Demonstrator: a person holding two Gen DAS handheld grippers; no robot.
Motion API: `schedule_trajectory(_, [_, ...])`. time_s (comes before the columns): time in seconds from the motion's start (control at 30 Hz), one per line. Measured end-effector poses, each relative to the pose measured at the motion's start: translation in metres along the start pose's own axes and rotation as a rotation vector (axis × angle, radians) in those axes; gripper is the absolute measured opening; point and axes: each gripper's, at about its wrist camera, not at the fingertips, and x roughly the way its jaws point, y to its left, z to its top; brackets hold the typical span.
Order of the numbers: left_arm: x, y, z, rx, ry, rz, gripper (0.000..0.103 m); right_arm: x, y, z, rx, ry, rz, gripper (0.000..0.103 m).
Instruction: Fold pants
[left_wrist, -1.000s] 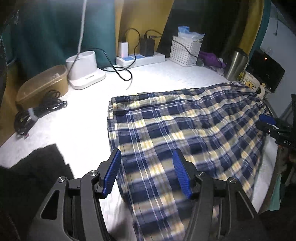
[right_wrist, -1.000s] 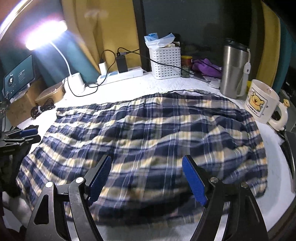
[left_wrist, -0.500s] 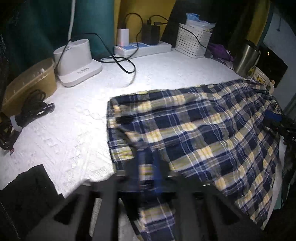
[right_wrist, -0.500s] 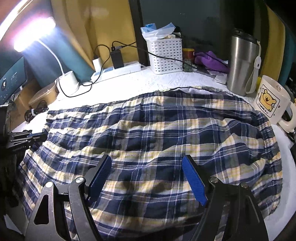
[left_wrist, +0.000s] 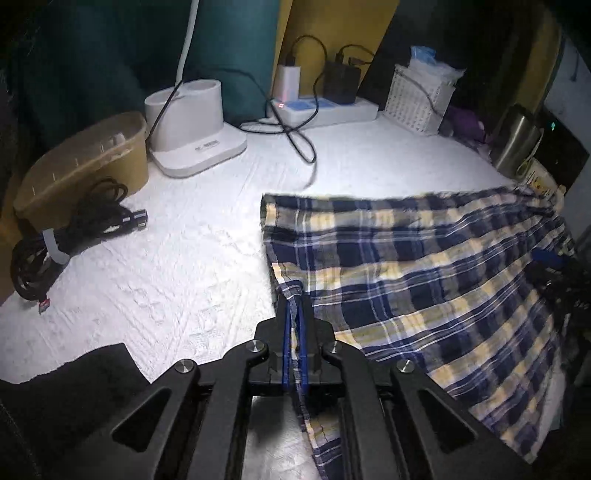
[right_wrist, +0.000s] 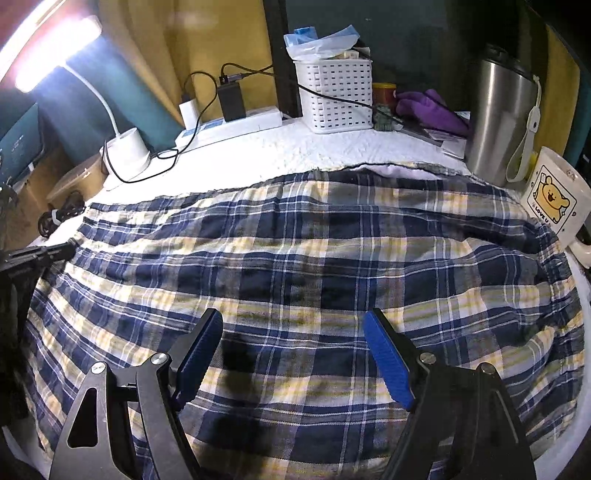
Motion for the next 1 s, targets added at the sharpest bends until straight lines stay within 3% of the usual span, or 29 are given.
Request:
schedule_trajectory(0.1, [-0.009,0.004,0.013,-0.010,-0.005,-0.030,0.010,-0.008,0.000,0.006,0.002,-0.021,-0.008,0.080])
schedule_trajectory(0.17, [-0.010,0.006,0.022,0.016,-0.036,-0.001,0.041,-0.012,0.002,0.013,-0.005,-0.041,-0.007,0.080])
schedule_trajectory(0.2, [-0.009,0.007,0.027,0.018,-0.044,0.007,0.045,-0.013,0.004,0.017,-0.014,-0.048,-0.010,0.080])
schedule_trajectory(0.43, [0.021,0.006,0.044,0.081,-0.020,-0.022,0.045,0.005,0.009,0.050,-0.048,-0.059,-0.044,0.080])
schedule_trajectory(0.53, [0.028,0.003,0.046,0.111,-0.036,-0.017,0.043,0.020,0.007,0.064,-0.042,-0.032,-0.049,0.080])
schedule_trajectory(0.63, [0.034,0.000,0.046,0.147,-0.034,-0.018,0.008,0.041,0.006,0.069,-0.047,0.028,-0.058,0.080])
schedule_trajectory(0.67, [0.036,-0.001,0.046,0.161,-0.037,-0.016,0.004,0.048,0.005,0.069,-0.046,0.047,-0.071,0.080])
schedule_trajectory(0.77, [0.038,-0.002,0.048,0.171,-0.080,0.035,0.002,0.062,0.003,0.069,-0.045,0.065,-0.091,0.080])
schedule_trajectory(1.0, [0.052,0.007,0.054,0.115,-0.044,0.011,0.003,0.065,-0.006,0.074,-0.019,0.051,-0.122,0.080])
